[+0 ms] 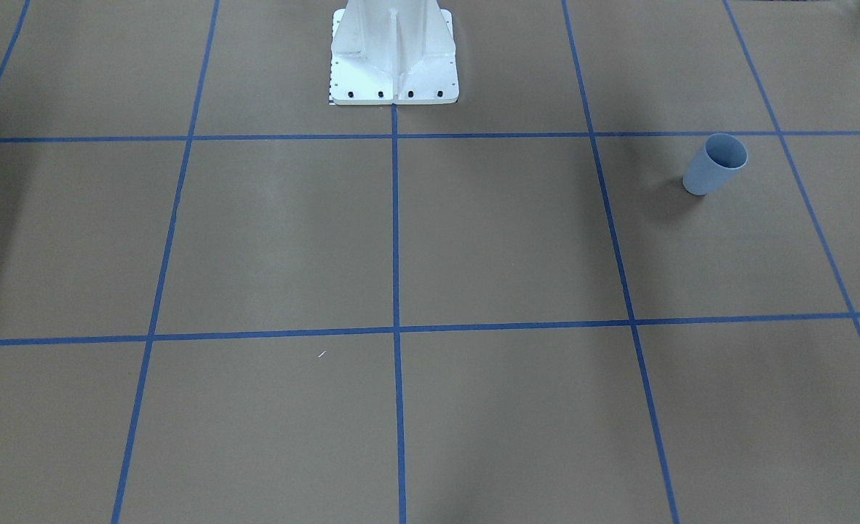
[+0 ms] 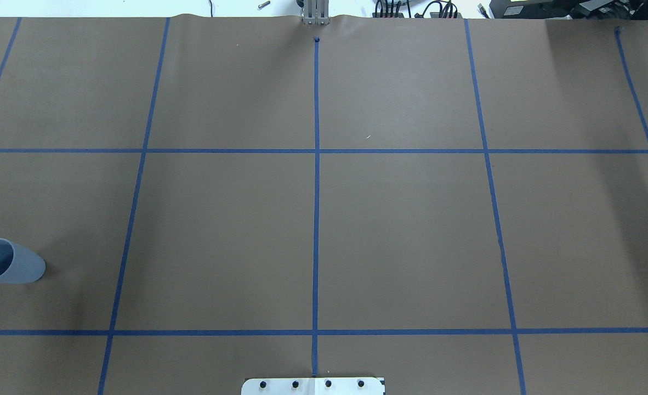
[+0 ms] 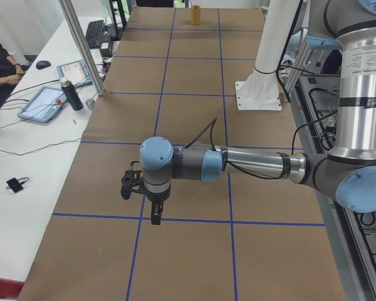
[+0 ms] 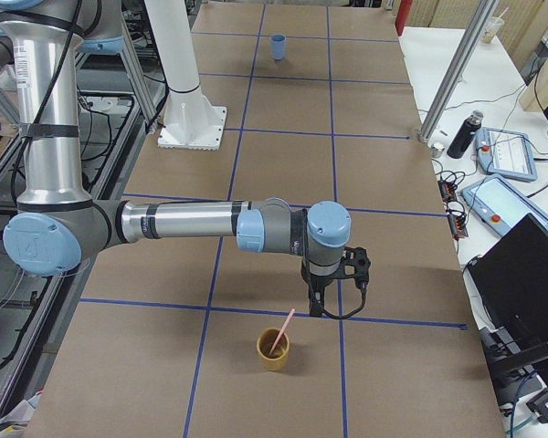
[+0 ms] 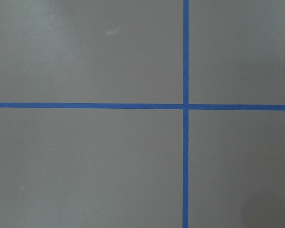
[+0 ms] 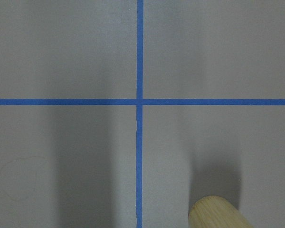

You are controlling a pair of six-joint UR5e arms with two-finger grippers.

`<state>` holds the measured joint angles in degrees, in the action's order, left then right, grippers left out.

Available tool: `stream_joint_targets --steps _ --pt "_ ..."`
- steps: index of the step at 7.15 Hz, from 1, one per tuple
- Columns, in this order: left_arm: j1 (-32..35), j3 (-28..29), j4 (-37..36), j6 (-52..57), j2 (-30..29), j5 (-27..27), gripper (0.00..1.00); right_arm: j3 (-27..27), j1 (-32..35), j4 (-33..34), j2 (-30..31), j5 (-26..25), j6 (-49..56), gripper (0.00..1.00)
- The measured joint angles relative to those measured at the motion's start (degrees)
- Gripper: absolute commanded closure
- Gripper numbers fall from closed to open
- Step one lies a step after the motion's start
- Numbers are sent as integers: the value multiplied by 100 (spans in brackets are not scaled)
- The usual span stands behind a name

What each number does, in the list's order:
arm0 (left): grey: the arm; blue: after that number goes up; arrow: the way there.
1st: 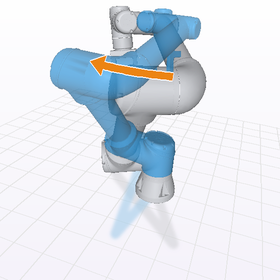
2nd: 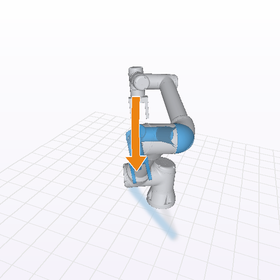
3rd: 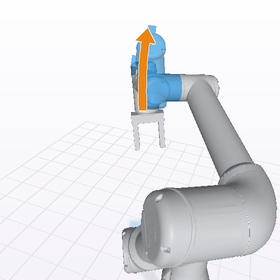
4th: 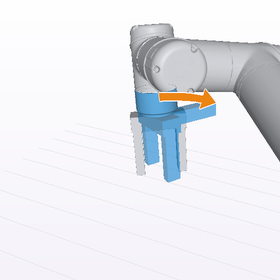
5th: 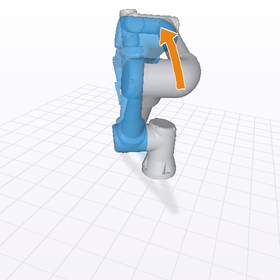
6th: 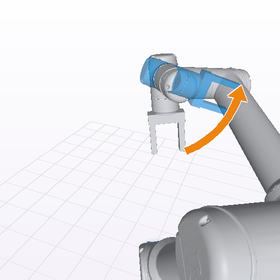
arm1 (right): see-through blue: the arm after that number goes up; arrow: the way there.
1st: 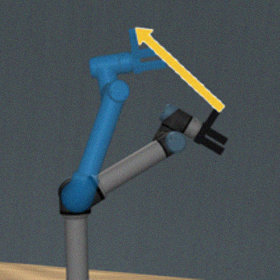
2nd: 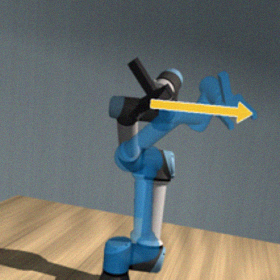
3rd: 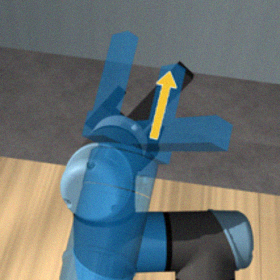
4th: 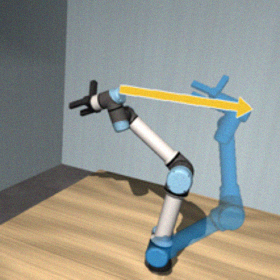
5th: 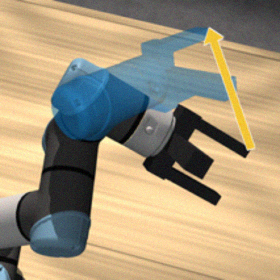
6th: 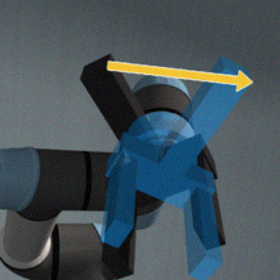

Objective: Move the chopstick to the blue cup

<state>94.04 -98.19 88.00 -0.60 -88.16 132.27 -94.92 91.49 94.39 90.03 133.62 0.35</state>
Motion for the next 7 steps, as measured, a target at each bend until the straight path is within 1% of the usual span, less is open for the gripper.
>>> stream_joint_targets --steps 2,5,7 --pt "-36 -105 -4 -54 -12 24 2 -154 0 -2 64 8 2 0" --pt "-266 -307 26 -345 -77 108 1 -429 -1 -5 92 -18 7 0" --pt "-658 -492 156 -540 3 296 1 -330 -8 -8 134 9 -1 0"
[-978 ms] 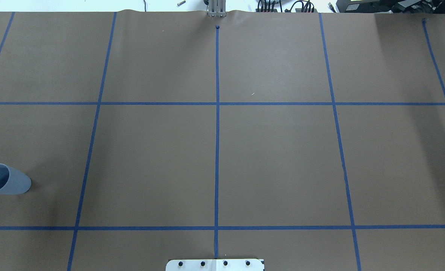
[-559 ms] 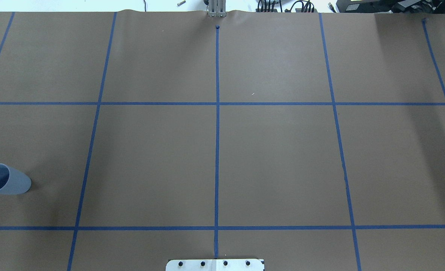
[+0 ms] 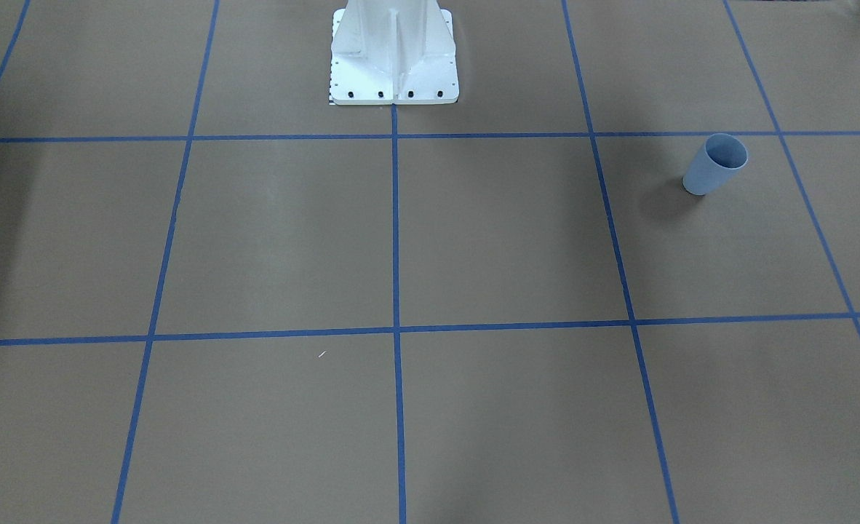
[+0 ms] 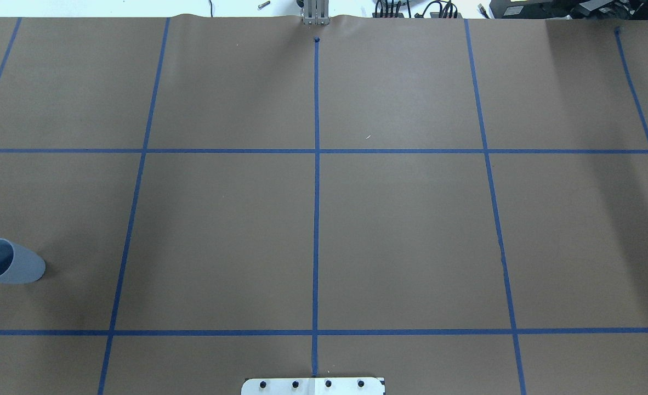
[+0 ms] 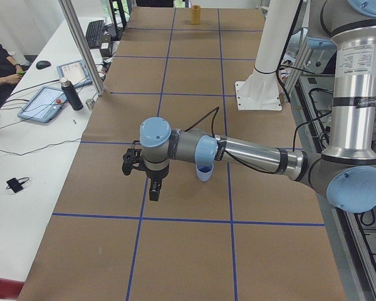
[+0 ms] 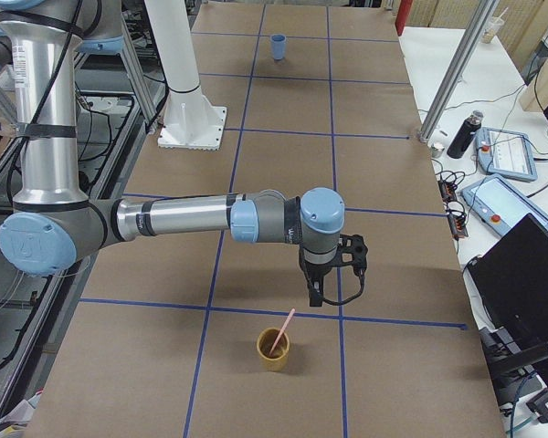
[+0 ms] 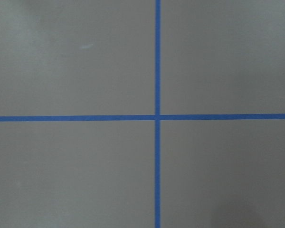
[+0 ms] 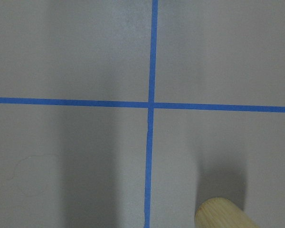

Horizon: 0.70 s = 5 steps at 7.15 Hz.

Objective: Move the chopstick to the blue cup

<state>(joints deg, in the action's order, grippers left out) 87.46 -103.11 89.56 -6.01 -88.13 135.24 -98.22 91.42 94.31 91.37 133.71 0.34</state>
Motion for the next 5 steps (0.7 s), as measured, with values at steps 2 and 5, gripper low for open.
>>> stream_joint_targets --steps 2,5 --pt "-474 -279 875 -1031 582 55 1 44 -1 0 5 5 -9 0" --pt "-1462 -506 3035 -2937 1723 77 2 30 -1 -1 -17 18 -12 0"
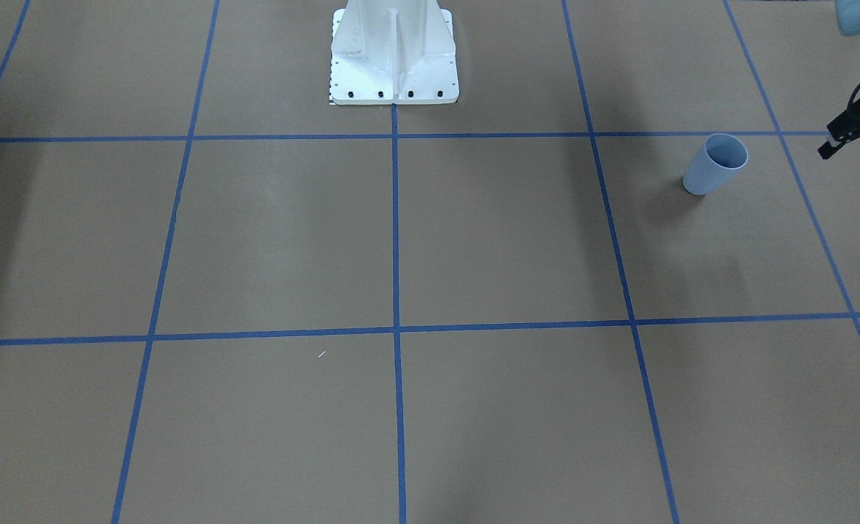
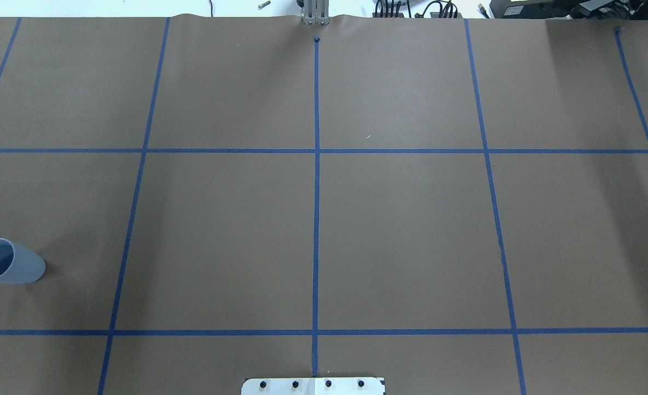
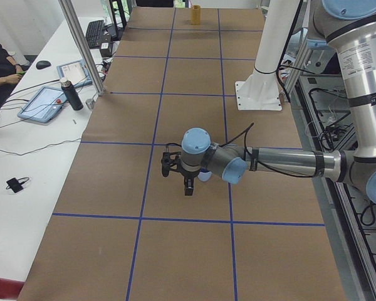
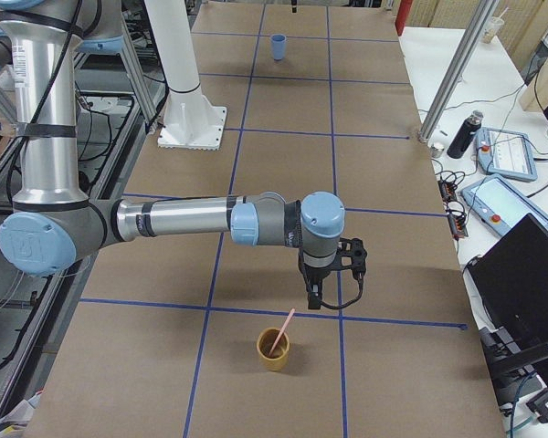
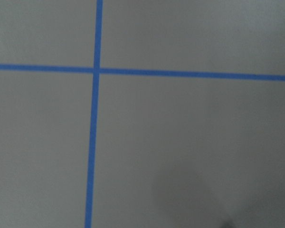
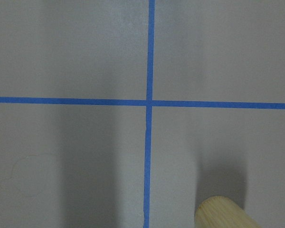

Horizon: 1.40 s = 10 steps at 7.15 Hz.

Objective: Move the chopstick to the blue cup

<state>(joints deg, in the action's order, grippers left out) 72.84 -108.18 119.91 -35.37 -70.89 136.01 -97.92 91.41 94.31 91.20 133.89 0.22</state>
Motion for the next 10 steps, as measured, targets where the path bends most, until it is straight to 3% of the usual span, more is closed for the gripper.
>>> stream_joint_targets --steps 2,7,8,10 --pt "-574 -7 439 -528 138 6 2 -7 0 5 -19 53 -4 0" --pt "-1412 66 501 -802 13 12 4 -17 0 38 -49 194 -12 0" --pt "-1570 130 499 -942 -76 8 25 -17 0 46 -50 203 -13 0" --pt "-1702 260 496 -1045 -174 1 89 -9 0 52 -50 202 -13 0"
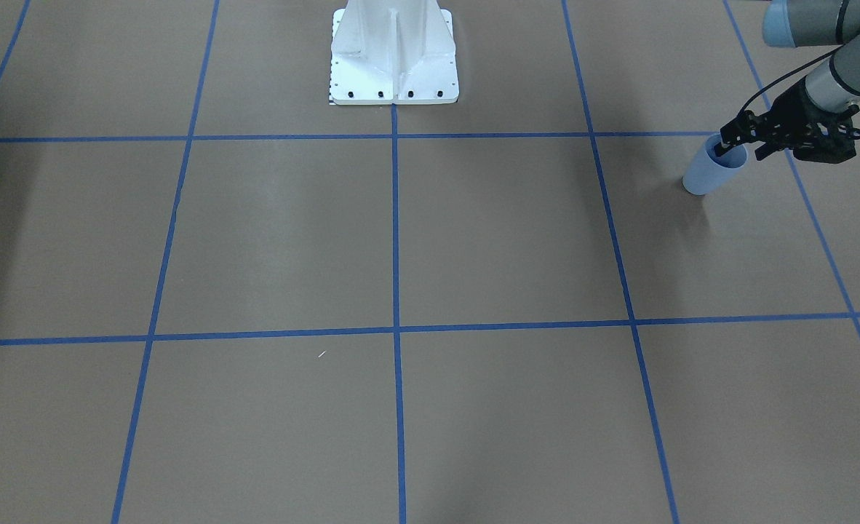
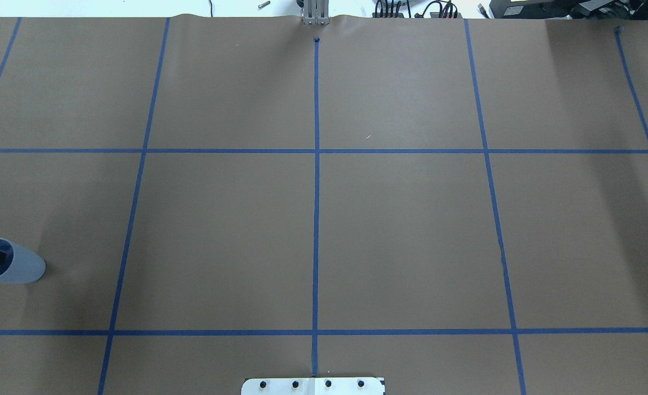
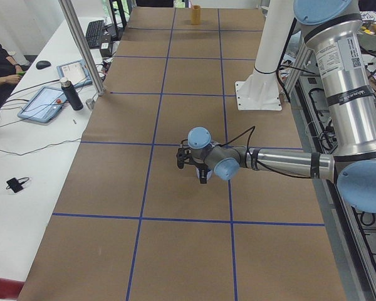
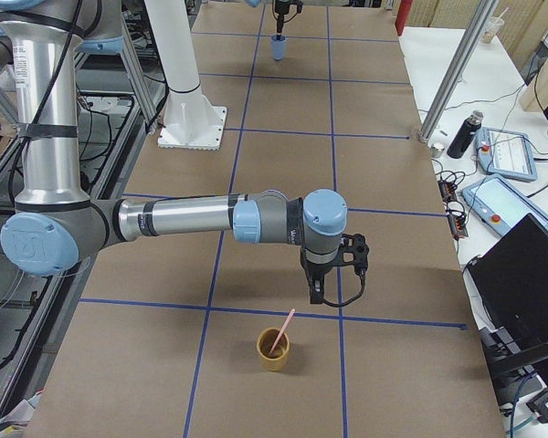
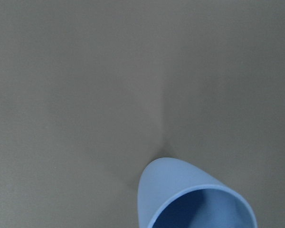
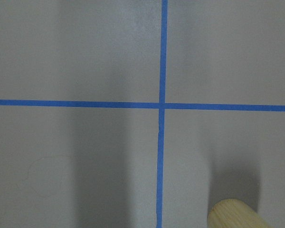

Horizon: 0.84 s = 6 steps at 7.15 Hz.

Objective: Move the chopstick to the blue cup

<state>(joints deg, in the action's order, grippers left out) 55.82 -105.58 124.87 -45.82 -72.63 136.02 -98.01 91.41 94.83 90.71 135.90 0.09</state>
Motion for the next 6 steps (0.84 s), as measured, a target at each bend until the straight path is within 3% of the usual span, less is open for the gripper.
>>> stream_joint_targets --steps 1,4,6 --pt "-13 41 -4 -10 -12 -14 100 5 0 3 0 -2 0 0" --pt "67 -118 -50 -32 32 42 100 6 0 17 1 123 0 0" --pt "339 -626 -629 -388 -253 431 100 0 0 26 5 209 0 0"
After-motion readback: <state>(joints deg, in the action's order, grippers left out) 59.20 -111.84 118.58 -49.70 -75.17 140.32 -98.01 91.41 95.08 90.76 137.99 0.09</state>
